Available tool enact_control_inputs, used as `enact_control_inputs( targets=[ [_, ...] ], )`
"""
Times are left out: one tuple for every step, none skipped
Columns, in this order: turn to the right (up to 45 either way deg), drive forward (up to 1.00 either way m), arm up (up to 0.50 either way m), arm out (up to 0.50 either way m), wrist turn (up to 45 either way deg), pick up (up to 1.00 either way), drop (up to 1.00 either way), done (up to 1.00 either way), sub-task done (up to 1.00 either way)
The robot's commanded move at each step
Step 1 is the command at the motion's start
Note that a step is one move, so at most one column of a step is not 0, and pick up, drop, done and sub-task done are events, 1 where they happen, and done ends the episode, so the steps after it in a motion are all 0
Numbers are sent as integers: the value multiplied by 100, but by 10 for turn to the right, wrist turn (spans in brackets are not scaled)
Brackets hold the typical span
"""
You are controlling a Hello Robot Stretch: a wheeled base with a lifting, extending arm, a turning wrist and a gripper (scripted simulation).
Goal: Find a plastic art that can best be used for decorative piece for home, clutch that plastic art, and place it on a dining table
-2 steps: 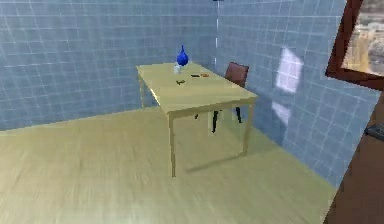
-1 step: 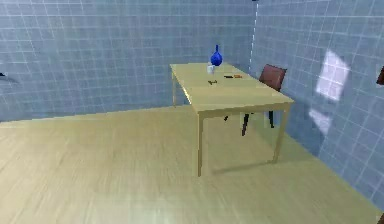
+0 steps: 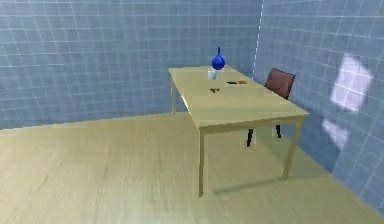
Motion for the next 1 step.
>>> enact_control_inputs(
  targets=[
    [-60, 0, 0, 0, 0, 0, 0, 0, 0]
  ],
)
